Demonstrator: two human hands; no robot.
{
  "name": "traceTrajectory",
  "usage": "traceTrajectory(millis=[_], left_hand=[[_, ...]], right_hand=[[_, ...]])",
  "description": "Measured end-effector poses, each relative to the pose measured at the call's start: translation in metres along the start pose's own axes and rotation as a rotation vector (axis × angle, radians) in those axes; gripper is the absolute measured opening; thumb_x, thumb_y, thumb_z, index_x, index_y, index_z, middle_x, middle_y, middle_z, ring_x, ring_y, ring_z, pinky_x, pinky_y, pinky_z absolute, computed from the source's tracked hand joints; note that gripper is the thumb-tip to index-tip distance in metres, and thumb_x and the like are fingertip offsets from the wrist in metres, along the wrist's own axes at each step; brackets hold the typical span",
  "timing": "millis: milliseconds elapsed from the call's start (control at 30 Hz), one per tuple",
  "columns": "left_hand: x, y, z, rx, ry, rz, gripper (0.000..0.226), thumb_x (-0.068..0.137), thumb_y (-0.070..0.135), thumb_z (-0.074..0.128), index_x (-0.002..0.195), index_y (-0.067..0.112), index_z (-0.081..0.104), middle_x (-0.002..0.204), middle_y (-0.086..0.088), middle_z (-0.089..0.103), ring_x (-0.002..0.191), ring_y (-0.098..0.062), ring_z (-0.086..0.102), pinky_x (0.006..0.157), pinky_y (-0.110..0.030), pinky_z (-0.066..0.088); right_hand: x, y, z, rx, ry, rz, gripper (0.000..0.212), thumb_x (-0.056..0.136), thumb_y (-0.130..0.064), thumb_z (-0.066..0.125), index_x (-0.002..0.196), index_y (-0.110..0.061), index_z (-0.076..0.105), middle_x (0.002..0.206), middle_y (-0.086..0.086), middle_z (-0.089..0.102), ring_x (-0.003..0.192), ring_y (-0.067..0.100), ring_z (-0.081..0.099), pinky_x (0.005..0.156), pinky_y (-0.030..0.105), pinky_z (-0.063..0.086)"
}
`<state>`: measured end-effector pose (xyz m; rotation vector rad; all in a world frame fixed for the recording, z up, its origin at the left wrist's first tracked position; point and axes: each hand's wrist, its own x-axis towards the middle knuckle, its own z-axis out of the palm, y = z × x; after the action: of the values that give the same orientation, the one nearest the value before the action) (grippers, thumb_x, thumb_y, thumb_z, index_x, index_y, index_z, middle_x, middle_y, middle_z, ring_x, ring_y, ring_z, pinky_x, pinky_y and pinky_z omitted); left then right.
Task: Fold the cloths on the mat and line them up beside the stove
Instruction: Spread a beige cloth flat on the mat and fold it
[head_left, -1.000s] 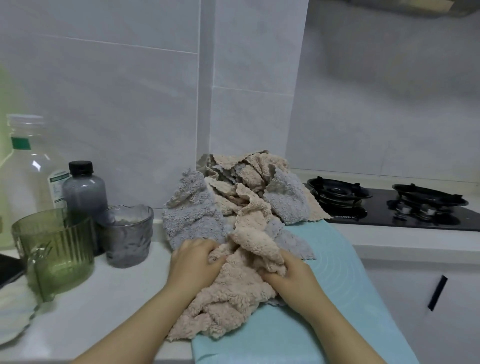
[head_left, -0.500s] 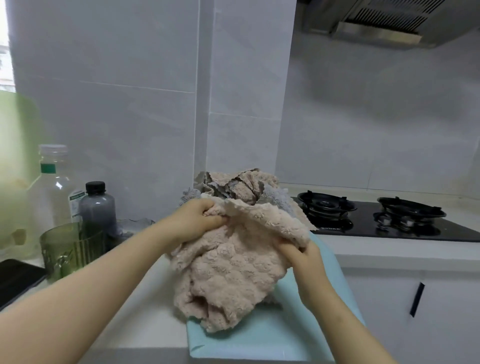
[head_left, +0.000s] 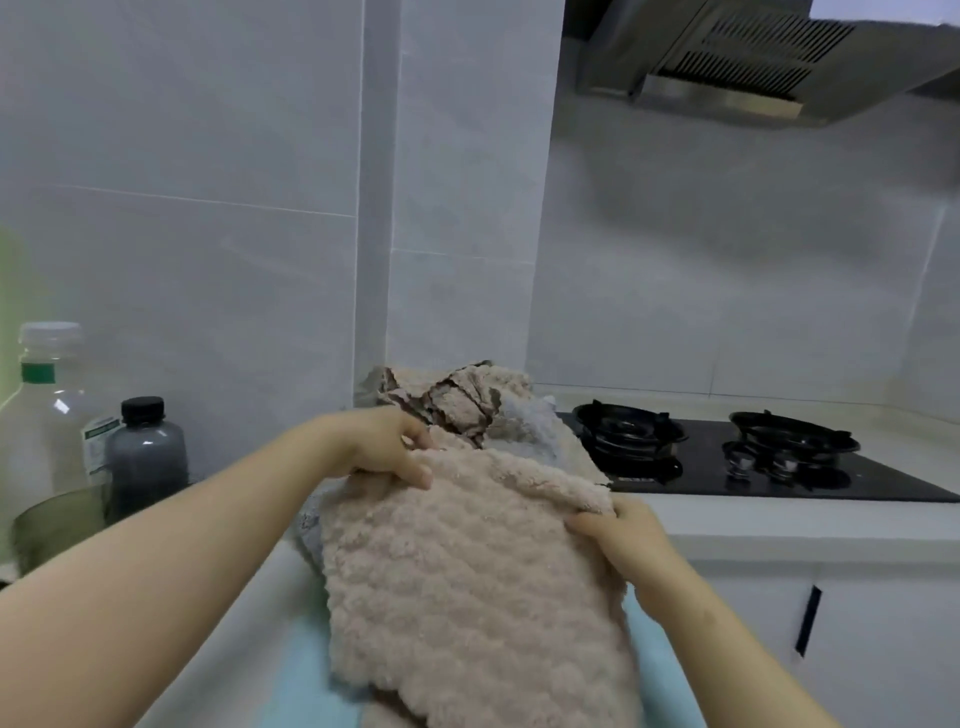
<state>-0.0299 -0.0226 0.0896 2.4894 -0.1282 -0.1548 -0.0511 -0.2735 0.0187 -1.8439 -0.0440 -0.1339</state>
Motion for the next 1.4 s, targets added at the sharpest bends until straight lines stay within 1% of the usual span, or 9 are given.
traceTrajectory(millis=[133, 367, 533, 633, 833, 967, 1067, 1233, 1400], left_hand=[[0.015, -0.016, 0.021, 0.402, 0.025, 0.051, 0.042, 0.088, 0.020, 0.061, 0.130, 0.016, 0.051, 0.128, -0.003, 0.052, 0.110, -0.020, 0.052, 0.085, -0.023, 0.039], [0.042, -0.011, 0.020, 0.433, 0.204, 0.243, 0.029, 0.095, 0.013, 0.047, 0.121, 0.016, 0.058, 0.119, -0.001, 0.060, 0.100, -0.016, 0.054, 0.079, -0.022, 0.039], [0.057, -0.023, 0.023, 0.514, 0.145, 0.277, 0.029, 0.091, 0.023, 0.056, 0.120, 0.022, 0.056, 0.095, 0.011, 0.058, 0.094, -0.011, 0.056, 0.075, -0.023, 0.041], [0.063, -0.036, 0.030, 0.501, 0.123, 0.199, 0.035, 0.086, 0.035, 0.061, 0.115, 0.019, 0.050, 0.077, 0.015, 0.051, 0.074, -0.008, 0.050, 0.062, -0.025, 0.038], [0.066, -0.052, 0.013, 0.466, -0.047, -0.020, 0.055, 0.080, 0.044, 0.068, 0.125, 0.019, 0.047, 0.114, 0.003, 0.051, 0.098, -0.015, 0.049, 0.085, -0.026, 0.042], [0.068, -0.057, -0.001, 0.453, -0.061, 0.009, 0.027, 0.083, 0.032, 0.067, 0.107, 0.023, 0.057, 0.094, 0.009, 0.051, 0.087, -0.012, 0.048, 0.074, -0.022, 0.038], [0.069, -0.057, -0.007, 0.375, 0.021, 0.087, 0.012, 0.083, 0.028, 0.068, 0.084, 0.032, 0.057, 0.082, 0.013, 0.056, 0.083, -0.013, 0.053, 0.071, -0.024, 0.038], [0.075, -0.049, 0.000, 0.265, 0.387, 0.231, 0.025, 0.081, 0.032, 0.069, 0.105, 0.027, 0.062, 0.092, 0.010, 0.059, 0.083, -0.009, 0.051, 0.065, -0.020, 0.038], [0.073, -0.063, 0.038, 0.577, 0.683, 0.319, 0.046, 0.082, 0.016, 0.063, 0.127, 0.019, 0.052, 0.109, -0.005, 0.060, 0.099, -0.026, 0.054, 0.078, -0.036, 0.047]], right_hand=[[0.015, 0.017, 0.007, -0.078, -0.062, 0.002, 0.013, 0.086, -0.015, 0.060, 0.076, -0.014, 0.054, 0.063, 0.001, 0.044, 0.052, 0.012, 0.037, 0.049, 0.022, 0.028], [0.051, 0.016, 0.020, -0.161, 0.059, -0.131, 0.012, 0.092, -0.026, 0.058, 0.094, -0.019, 0.066, 0.071, -0.007, 0.056, 0.063, 0.009, 0.048, 0.060, 0.022, 0.039], [0.073, 0.033, 0.033, -0.325, -0.087, 0.017, 0.052, 0.090, -0.042, 0.055, 0.135, -0.019, 0.044, 0.130, 0.005, 0.052, 0.117, 0.021, 0.052, 0.093, 0.031, 0.041], [0.085, 0.046, 0.042, -0.398, -0.095, 0.091, 0.062, 0.090, -0.039, 0.055, 0.143, -0.018, 0.031, 0.142, 0.008, 0.042, 0.126, 0.025, 0.046, 0.101, 0.036, 0.039], [0.103, 0.061, 0.053, -0.599, -0.090, 0.135, 0.060, 0.088, -0.035, 0.055, 0.141, -0.017, 0.034, 0.138, 0.007, 0.047, 0.123, 0.026, 0.047, 0.096, 0.036, 0.042], [0.113, 0.057, 0.052, -0.616, -0.005, 0.057, 0.016, 0.087, -0.030, 0.056, 0.095, -0.018, 0.062, 0.090, 0.002, 0.065, 0.092, 0.025, 0.059, 0.079, 0.033, 0.048], [0.116, 0.047, 0.044, -0.532, 0.140, -0.031, 0.019, 0.088, -0.032, 0.058, 0.071, -0.025, 0.052, 0.068, -0.006, 0.055, 0.077, 0.022, 0.052, 0.062, 0.030, 0.037], [0.126, 0.030, 0.028, -0.324, 0.435, -0.119, 0.007, 0.089, -0.021, 0.055, 0.090, -0.021, 0.062, 0.084, 0.003, 0.062, 0.089, 0.030, 0.056, 0.068, 0.031, 0.039], [0.111, 0.037, 0.033, -0.243, 0.228, -0.018, 0.043, 0.090, -0.017, 0.052, 0.133, -0.019, 0.044, 0.101, 0.007, 0.061, 0.088, 0.026, 0.057, 0.075, 0.034, 0.044]])
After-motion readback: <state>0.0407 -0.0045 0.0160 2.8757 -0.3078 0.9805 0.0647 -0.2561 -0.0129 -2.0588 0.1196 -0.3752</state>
